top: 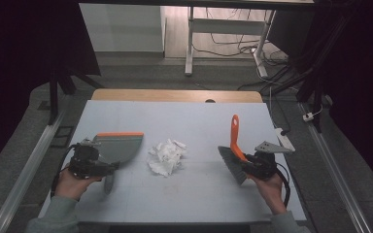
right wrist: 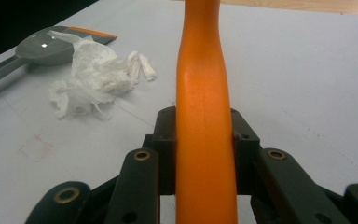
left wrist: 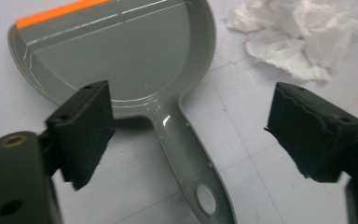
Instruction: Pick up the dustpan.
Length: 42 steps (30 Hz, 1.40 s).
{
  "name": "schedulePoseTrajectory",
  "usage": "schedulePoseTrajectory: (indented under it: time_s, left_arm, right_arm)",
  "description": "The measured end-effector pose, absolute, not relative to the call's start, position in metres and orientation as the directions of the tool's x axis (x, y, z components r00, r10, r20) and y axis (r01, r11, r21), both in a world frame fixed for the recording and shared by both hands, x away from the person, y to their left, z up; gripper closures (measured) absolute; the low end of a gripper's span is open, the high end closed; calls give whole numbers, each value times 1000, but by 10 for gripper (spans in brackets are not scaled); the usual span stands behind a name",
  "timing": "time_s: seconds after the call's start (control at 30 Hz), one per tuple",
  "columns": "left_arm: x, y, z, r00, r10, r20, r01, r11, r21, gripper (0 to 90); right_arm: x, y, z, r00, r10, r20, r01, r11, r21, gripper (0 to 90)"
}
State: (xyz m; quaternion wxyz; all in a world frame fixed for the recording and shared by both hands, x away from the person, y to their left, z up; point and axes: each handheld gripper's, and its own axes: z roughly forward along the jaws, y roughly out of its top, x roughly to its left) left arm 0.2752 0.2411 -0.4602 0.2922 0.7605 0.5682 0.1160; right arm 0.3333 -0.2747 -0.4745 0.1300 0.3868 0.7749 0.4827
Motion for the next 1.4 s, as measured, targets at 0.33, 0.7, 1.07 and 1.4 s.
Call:
schedulePoseTrajectory:
  time_s: [0.33,0.7,1.07,1.4]
  left_arm:
    - [275,249,-487,250,954,-167,856,-137,499,117]
    - [273,246,-500,216,959,-185,885,-112,452,78]
    - [283,240,-519,163,964,-209,895,-55,443,89]
    - [288,240,-525,119,967,-225,883,0,469,174]
  right_arm:
    - [332,-278,-473,-657,736,164,471,230,852,703]
    - [331,-275,-474,-665,729,161,468,239,851,703]
    - [331,-274,-474,-666,729,157,468,244,849,702]
    - [331,-272,-475,-666,731,151,468,251,847,702]
